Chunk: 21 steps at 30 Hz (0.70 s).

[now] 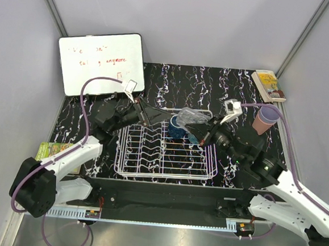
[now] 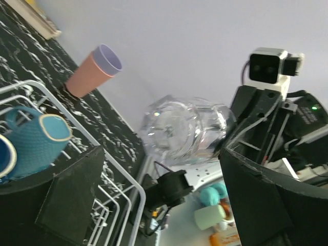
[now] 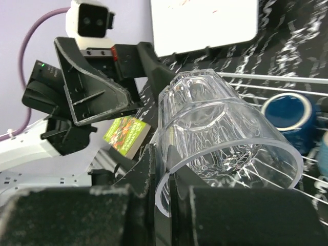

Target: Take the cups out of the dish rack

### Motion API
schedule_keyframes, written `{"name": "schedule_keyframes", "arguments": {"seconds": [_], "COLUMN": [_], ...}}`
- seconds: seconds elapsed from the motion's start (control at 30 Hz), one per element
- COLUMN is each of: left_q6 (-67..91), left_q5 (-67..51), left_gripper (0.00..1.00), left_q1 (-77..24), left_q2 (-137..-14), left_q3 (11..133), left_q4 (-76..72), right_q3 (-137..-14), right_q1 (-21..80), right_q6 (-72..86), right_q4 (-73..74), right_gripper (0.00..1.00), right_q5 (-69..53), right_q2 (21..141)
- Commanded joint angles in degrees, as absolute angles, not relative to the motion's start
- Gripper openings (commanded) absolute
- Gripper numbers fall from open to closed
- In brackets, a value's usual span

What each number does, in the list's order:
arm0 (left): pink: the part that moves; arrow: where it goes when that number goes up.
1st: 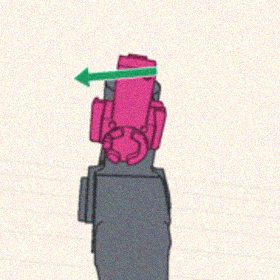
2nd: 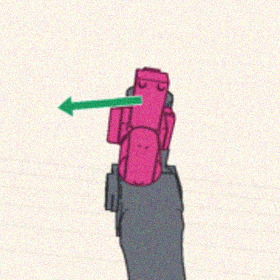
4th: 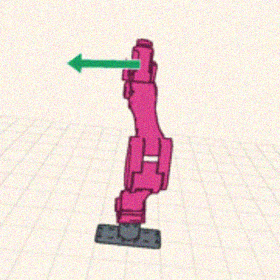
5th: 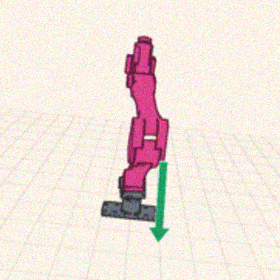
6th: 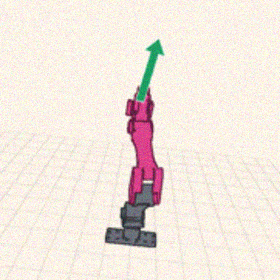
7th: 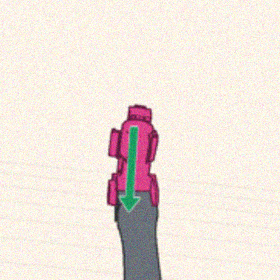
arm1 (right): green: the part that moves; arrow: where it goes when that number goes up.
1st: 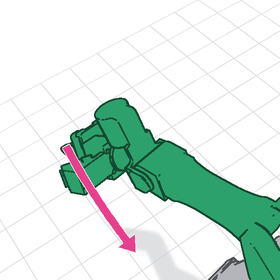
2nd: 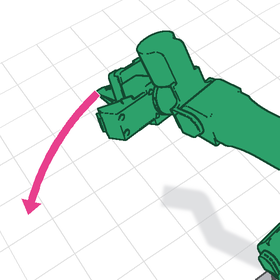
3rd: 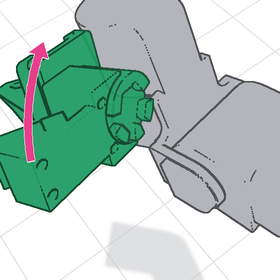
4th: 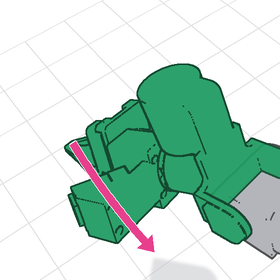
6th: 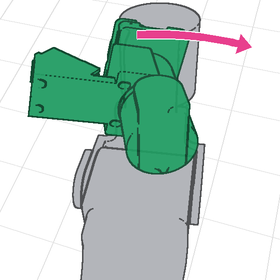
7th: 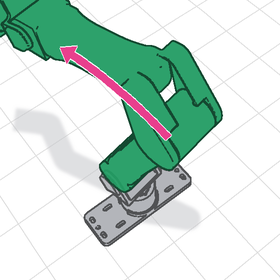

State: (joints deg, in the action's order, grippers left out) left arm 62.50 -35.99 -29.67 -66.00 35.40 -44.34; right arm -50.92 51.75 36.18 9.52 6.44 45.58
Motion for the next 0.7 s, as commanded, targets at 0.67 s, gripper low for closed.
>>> {"name": "schedule_keyframes", "arguments": {"seconds": [0.67], "left_q6": [49.92], "left_q5": [-21.71], "left_gripper": [0.99], "left_q1": [-29.09], "left_q2": [-61.97], "left_q3": [41.4], "left_q4": [-12.75], "right_q3": [-79.81], "right_q1": [42.73], "right_q6": [63.99], "right_q4": [78.58], "right_gripper": [0.0], "right_q5": [50.82], "right_q2": [63.19]}}
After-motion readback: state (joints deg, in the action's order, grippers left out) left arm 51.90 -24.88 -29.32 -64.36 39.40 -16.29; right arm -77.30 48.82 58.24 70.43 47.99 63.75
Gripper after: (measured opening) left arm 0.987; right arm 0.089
